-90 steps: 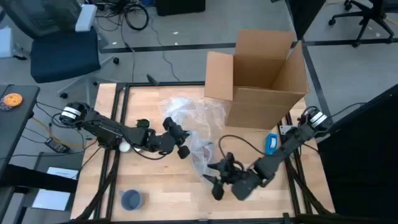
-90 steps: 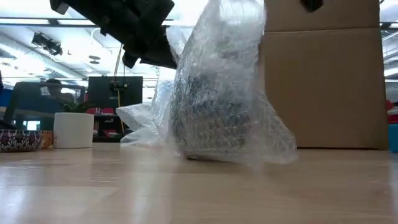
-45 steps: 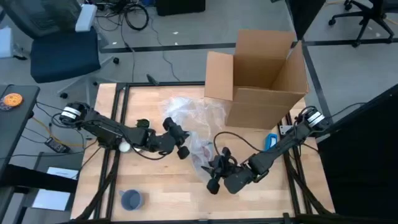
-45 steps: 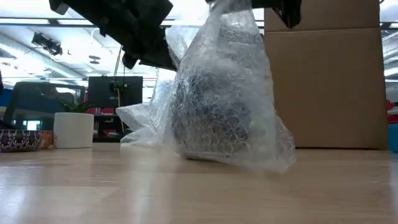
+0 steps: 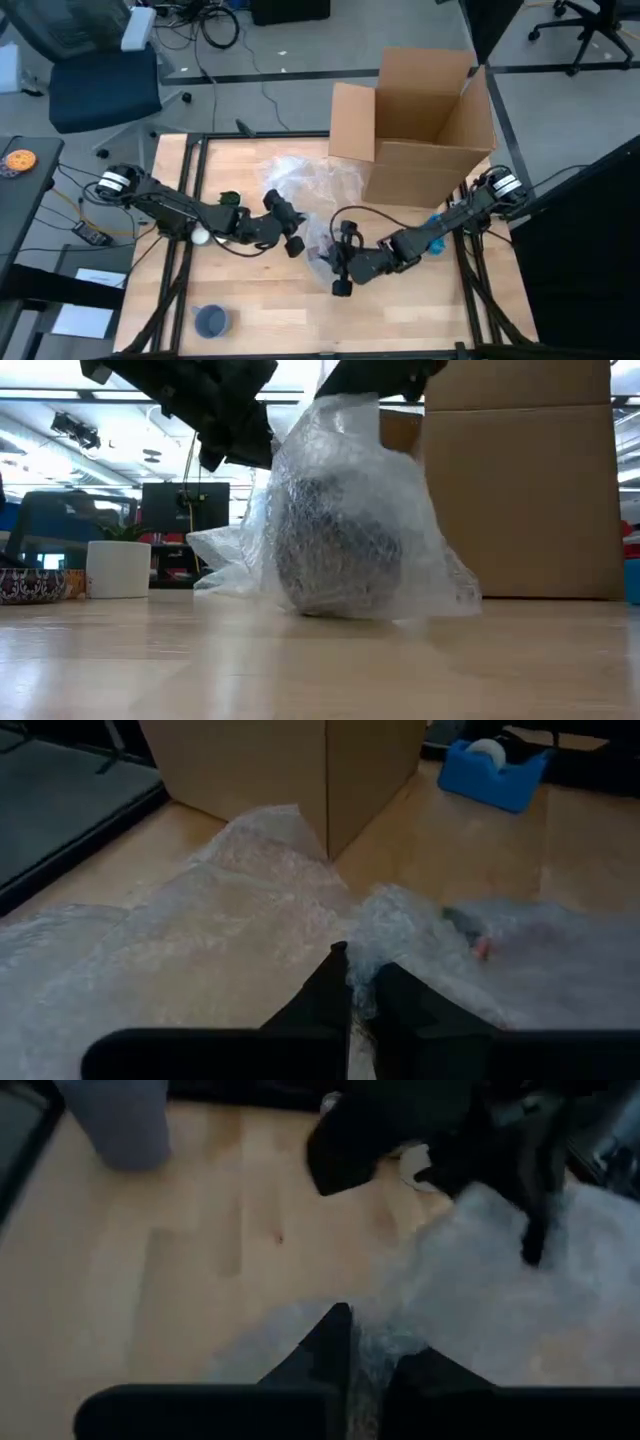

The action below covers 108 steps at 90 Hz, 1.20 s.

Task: Wrap mug
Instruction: Wrap the black mug with bubble wrap

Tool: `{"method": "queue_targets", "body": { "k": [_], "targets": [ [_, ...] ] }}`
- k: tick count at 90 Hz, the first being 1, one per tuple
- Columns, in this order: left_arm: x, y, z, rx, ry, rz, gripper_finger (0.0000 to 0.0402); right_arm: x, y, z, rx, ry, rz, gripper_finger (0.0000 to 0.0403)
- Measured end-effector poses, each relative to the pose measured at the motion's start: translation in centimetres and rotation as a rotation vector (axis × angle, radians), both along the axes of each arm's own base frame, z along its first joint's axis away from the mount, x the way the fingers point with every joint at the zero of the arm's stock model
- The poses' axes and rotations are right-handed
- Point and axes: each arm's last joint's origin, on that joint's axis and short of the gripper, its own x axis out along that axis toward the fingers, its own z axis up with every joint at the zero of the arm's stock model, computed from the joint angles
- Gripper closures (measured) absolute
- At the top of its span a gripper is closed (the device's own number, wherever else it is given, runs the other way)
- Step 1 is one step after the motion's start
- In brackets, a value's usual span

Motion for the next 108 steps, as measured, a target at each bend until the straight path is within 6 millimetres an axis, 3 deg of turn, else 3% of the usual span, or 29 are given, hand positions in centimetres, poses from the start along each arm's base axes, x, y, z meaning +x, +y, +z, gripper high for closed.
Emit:
{"method": "queue_targets", "body": {
  "k": [47,65,90,108],
  "targets": [
    [0.1,-0.1,0.0,0.021,0.013,-0.054,0.0402,0.9,-3.2,-0.4,-0.3,0.149,0.15,0.0403],
    [0.1,-0.1,0.1,0.037,0.017,-0.064,0.0402,0.5,-4.6,-1.6,-0.203,0.308,0.292,0.0403],
    [0.5,-0.3,0.2,0.039,-0.019,-0.096,0.0402,1.4,-7.2,-2.0,-0.007,0.323,0.459,0.0403],
    [1.7,-0.8,-1.4,0.001,-0.003,-0.169,0.0402,2.9,-9.0,-4.6,0.114,0.362,0.523,0.0403]
  ]
}}
